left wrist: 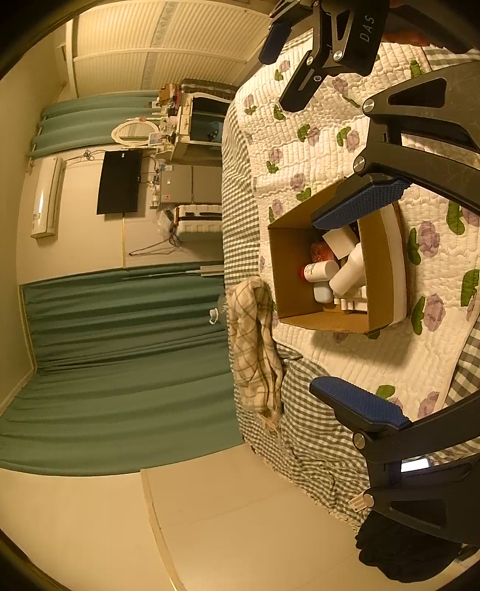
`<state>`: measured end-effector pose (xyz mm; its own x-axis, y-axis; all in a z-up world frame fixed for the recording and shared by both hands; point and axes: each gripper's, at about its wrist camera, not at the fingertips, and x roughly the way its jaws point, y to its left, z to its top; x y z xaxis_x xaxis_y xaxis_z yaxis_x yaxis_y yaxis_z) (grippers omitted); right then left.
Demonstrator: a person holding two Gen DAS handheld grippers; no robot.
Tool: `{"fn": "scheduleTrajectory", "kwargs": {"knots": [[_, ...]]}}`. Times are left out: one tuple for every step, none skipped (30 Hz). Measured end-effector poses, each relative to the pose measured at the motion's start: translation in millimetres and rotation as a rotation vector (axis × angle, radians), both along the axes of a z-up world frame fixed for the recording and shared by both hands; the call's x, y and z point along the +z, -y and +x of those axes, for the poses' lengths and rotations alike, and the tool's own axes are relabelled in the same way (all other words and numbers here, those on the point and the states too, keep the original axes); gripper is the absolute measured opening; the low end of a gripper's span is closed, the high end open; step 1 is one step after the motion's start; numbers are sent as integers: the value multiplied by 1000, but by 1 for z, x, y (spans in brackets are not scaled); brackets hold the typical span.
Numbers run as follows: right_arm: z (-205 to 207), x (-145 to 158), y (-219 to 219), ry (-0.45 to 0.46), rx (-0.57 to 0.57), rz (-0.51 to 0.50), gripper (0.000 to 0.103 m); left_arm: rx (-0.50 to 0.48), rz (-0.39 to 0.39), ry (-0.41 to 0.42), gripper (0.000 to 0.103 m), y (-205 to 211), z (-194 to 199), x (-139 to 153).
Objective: Organize rigid objects
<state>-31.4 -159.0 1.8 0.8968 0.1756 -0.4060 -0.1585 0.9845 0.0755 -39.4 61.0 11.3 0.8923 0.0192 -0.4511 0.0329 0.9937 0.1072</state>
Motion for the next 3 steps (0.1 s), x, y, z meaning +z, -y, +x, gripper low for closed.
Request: {"fn": "scheduleTrajectory", "kwargs": {"knots": [[0, 0, 0, -1, 0, 0, 103, -2, -6, -2, 85, -1, 0, 0], [0, 0, 0, 0, 0, -1, 103, -4, -8, -2, 85, -2, 0, 0], [0, 0, 0, 0, 0, 0, 103, -5, -6, -2, 85, -2, 1, 0]]}}
